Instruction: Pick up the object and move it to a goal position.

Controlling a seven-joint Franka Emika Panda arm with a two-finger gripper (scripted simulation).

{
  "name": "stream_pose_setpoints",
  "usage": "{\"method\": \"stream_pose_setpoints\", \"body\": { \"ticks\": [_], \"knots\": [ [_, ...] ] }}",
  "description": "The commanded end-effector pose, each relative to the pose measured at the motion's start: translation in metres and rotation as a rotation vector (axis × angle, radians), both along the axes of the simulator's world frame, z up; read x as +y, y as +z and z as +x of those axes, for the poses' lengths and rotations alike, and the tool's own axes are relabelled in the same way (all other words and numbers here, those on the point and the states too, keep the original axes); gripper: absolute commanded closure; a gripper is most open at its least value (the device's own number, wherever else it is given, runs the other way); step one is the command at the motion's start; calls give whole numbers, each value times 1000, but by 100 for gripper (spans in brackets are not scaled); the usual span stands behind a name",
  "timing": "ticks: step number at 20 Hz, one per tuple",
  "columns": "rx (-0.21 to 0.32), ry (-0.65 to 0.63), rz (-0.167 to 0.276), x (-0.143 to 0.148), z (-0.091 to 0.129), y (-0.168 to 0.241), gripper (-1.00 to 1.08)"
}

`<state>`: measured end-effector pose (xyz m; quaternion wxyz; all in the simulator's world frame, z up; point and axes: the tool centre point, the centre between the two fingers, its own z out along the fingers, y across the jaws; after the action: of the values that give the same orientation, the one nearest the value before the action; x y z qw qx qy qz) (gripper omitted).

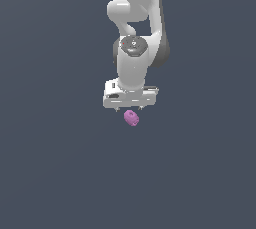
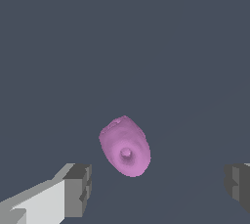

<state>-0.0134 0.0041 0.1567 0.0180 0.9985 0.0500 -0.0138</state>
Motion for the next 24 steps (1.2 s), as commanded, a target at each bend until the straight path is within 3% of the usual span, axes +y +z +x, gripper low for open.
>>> {"method": "stream_pose_setpoints", "body": {
  "ticks": [1, 12, 24],
  "knots": [
    [0, 3, 0, 0, 0, 0, -92],
    [-1, 124, 9, 2, -5, -13, -92],
    [-7, 412, 31, 8, -18, -41, -92]
  ]
}}
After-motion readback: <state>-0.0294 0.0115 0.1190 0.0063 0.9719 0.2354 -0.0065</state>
